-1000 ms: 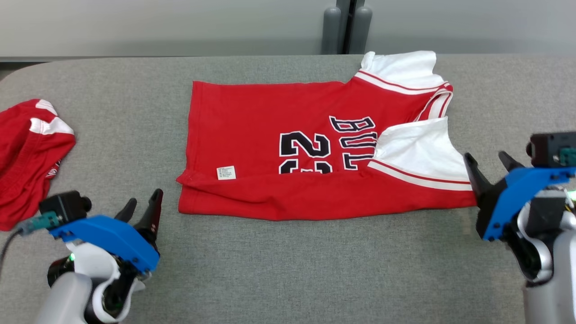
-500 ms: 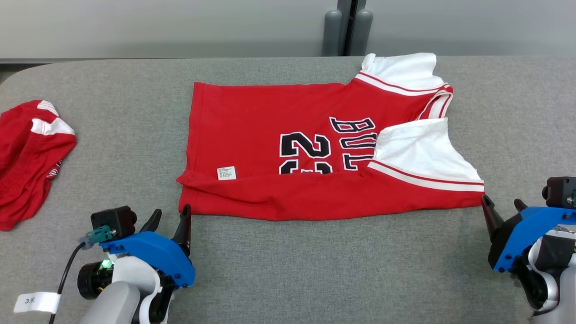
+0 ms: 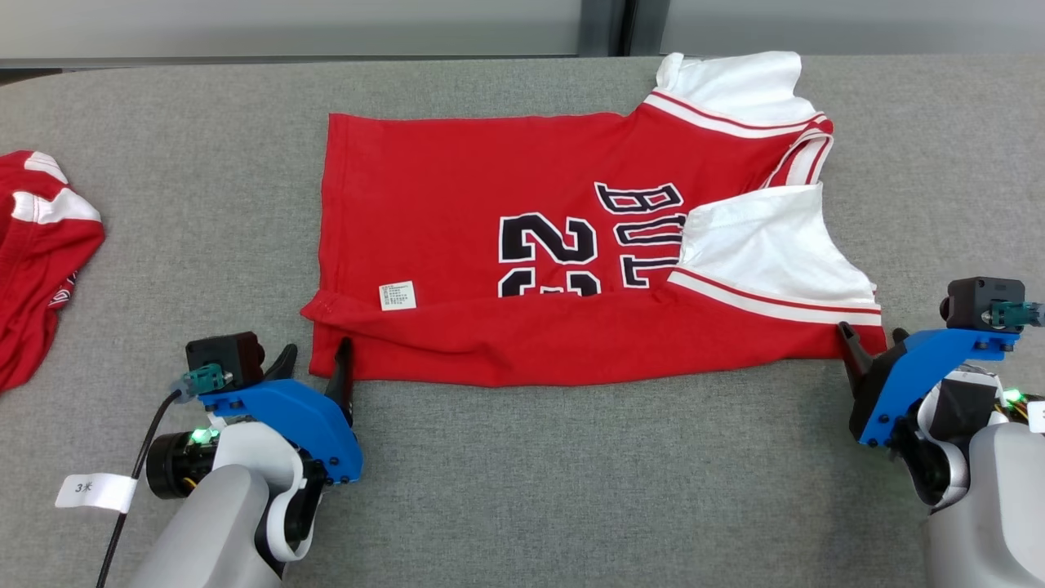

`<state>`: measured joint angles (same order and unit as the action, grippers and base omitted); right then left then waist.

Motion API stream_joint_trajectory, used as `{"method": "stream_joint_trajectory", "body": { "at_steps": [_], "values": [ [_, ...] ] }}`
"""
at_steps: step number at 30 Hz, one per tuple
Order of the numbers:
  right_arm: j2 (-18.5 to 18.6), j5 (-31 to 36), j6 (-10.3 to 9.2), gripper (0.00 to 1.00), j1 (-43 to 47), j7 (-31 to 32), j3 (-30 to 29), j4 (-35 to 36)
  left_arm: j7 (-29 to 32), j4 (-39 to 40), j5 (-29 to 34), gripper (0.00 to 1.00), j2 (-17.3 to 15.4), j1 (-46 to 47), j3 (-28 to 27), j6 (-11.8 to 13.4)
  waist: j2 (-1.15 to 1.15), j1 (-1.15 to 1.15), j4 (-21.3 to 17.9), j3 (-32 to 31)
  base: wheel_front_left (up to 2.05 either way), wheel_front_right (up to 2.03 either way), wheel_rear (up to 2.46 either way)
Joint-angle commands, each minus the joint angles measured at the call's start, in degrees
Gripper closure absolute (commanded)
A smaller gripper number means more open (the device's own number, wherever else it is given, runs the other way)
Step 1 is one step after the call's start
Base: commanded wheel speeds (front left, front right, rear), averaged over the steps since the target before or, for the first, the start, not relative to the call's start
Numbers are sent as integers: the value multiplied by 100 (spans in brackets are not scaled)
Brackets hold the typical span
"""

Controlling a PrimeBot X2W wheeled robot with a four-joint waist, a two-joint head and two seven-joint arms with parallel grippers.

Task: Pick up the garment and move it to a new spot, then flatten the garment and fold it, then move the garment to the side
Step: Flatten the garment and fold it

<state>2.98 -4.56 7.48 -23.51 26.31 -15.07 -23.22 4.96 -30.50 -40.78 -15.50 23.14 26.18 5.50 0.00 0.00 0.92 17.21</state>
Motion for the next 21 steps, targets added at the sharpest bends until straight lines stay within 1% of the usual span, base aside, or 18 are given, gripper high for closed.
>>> {"method": "stream_joint_trajectory", "body": {
  "at_steps": [1,2,3,4,5,6,7,9,13,16,21],
  "values": [
    [-16,19,3,0,-10,24,40,-106,89,-124,6,0,52,-33,78,-32,0,0,10,13,0,0,0],
    [-20,16,3,0,-26,42,84,-180,114,-194,7,0,76,-21,111,-59,0,0,18,20,0,0,0],
    [-22,27,4,18,-41,33,110,-223,165,-269,-5,0,111,-10,156,-103,0,0,25,23,0,0,0],
    [-25,24,4,56,-51,14,122,-259,243,-351,-10,16,139,-1,217,-149,0,0,30,22,0,0,0],
    [-28,11,4,77,-61,8,140,-286,307,-431,-6,43,167,-6,276,-193,0,0,34,17,0,0,0],
    [-27,5,4,92,-68,-12,152,-301,366,-499,-18,75,204,-21,327,-243,0,0,36,10,0,0,0],
    [-26,-3,3,100,-72,-23,164,-299,446,-577,-48,100,242,-44,380,-295,0,0,34,-1,0,0,0],
    [-10,-41,2,100,-52,-51,182,-270,435,-660,-123,100,304,-86,384,-372,0,0,25,-31,0,0,0],
    [-3,-115,2,100,38,-154,107,-33,107,-637,-264,100,324,-116,181,-406,0,0,21,-125,0,0,0],
    [-3,-188,2,100,227,-154,43,239,-93,-481,-316,100,232,-210,59,-387,0,0,33,-245,0,0,0],
    [-2,-348,2,100,802,39,-13,938,-97,-20,-366,100,-46,-617,-6,-338,0,0,75,-465,0,0,0]
  ]
}}
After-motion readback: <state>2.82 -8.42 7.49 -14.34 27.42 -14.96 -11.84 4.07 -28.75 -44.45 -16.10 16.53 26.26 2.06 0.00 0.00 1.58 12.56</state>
